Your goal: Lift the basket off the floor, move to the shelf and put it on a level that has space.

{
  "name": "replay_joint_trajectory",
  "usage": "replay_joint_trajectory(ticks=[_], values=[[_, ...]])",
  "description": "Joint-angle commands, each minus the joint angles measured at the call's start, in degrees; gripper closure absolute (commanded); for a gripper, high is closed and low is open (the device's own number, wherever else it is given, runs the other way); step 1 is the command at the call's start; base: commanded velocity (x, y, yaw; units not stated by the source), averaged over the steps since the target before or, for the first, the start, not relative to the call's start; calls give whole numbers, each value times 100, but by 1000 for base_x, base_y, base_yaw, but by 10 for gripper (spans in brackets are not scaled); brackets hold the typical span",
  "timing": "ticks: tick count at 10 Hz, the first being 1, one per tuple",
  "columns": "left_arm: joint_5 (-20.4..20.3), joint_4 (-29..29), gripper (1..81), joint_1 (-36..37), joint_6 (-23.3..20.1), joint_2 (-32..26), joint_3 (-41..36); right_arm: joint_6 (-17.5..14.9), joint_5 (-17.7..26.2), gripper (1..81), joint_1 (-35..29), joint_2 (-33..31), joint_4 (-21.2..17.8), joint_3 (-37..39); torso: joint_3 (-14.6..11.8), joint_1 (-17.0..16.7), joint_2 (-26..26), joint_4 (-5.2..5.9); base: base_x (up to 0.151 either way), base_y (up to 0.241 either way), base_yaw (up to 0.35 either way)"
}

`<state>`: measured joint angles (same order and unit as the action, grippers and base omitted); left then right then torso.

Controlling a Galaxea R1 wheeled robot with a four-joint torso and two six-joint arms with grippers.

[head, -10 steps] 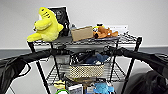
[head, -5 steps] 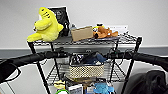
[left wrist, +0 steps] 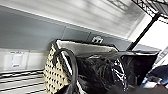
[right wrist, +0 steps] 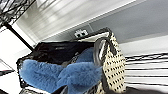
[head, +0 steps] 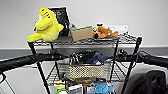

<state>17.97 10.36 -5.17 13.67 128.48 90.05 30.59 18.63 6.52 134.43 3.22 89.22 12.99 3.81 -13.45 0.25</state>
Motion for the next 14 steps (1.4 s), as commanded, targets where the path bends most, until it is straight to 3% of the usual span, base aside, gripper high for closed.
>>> replay_joint_trajectory(ticks=[1,8,10,12,14], values=[[-109,1,10,635,40,-717,-831,264,-184,10,-797,-853,-41,-1048,0,0,0,0,0,0,0],[-364,-61,10,-269,31,-2299,-2571,395,-307,10,-41,-2303,12,-2578,-6,-4,-2,0,0,0,0],[-871,-148,10,-928,5,-2623,-2869,387,-350,10,363,-2619,56,-2858,-6,-6,-2,0,0,0,0],[-1127,-315,10,-1508,5,-2862,-3142,387,-413,10,872,-2874,91,-2973,-9,-11,-5,0,0,0,0],[-1514,-333,10,-2298,-13,-2844,-3160,378,-605,10,1513,-2954,100,-2947,-11,-11,-7,0,0,0,0]])
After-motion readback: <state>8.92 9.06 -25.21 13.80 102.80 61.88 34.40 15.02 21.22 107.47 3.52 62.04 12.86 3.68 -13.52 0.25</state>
